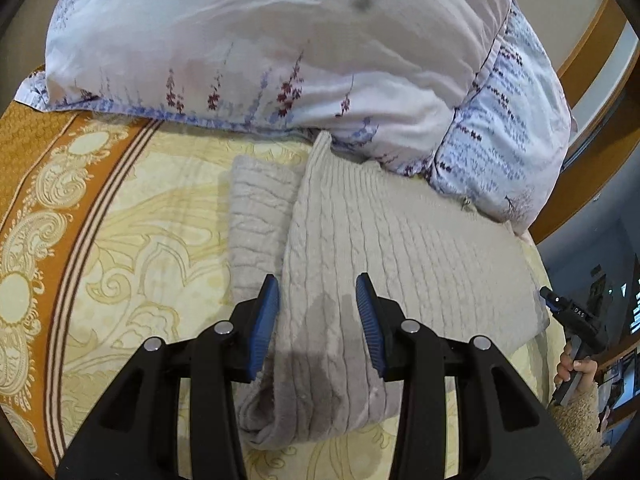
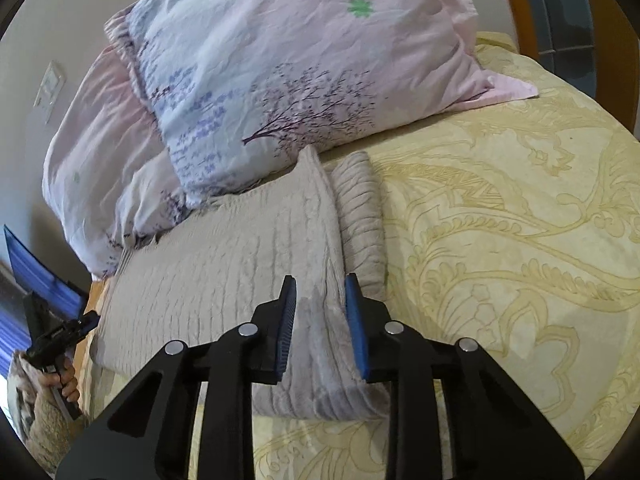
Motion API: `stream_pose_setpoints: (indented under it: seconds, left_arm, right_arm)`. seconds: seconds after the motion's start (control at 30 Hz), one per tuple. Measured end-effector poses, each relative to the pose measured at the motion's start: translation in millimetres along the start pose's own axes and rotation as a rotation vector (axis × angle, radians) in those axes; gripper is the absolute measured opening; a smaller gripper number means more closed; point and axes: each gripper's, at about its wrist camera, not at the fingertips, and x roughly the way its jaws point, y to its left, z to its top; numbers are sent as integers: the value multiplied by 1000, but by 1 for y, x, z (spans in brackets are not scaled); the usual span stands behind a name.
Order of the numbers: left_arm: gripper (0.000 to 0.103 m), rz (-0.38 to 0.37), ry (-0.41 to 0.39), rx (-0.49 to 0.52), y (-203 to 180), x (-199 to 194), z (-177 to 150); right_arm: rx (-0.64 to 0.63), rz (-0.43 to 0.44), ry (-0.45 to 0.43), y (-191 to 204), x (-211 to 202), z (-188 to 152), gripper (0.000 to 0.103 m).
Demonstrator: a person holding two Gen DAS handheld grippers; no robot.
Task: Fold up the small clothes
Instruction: 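Pinch the folded edge with the right tool and straighten it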
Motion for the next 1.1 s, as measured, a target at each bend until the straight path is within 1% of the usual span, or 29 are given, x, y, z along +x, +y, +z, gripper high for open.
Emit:
stream_pose_setpoints:
  seconds: [0.1, 0.17, 0.2, 0.23, 0.3, 0.4, 0.53, 0.67, 0.73, 0.83, 0.93, 1.0, 1.07, 1.1]
  left_arm:
    - [36, 9, 12, 4, -1, 6, -3]
    - [33, 7, 16, -1, 0, 7, -4]
    - [29, 4, 19, -5, 0, 8, -4]
    - [27, 1, 21, -6, 1, 9, -4]
    - [14, -15, 29, -15, 2, 10, -5]
    - [8, -33, 26, -29, 5, 6, -5]
    - [7, -45, 18, -17, 5, -3, -7]
    - [6, -60, 20, -9, 6, -11, -10]
    - [6, -54, 22, -2, 8, -13, -13]
    - [6, -30, 36, -6, 15, -8, -18]
    - [7, -45, 41, -42, 21, -3, -20]
    - [10, -47, 34, -42, 19, -5, -19]
    - [12, -35, 23, -31, 16, -10, -19]
    - [20, -24, 8, -24, 15, -14, -18]
  right_arm:
    - [-16, 5, 10, 2, 3, -2, 27]
    - [-22, 9, 18, 2, 7, -4, 19]
    - [-28, 11, 26, 3, 9, -5, 12]
    - [-31, 14, 30, 4, 10, -5, 12]
    - [-40, 16, 13, 6, 8, -7, 12]
    - [-25, 29, -13, 5, 0, -7, 11]
    - [-16, 32, -47, 4, -14, -9, 11]
    - [8, 26, -49, -4, -21, -16, 11]
    - [18, 5, -42, -7, -20, -21, 10]
    - [9, -81, -17, -10, -9, -27, 11]
    - [-7, -120, -11, -6, 0, -28, 11]
    - [-29, -143, -13, 0, 1, -25, 11]
    - [-37, -157, -11, 4, -1, -22, 16]
    - [-37, -157, -13, 5, -2, -20, 19]
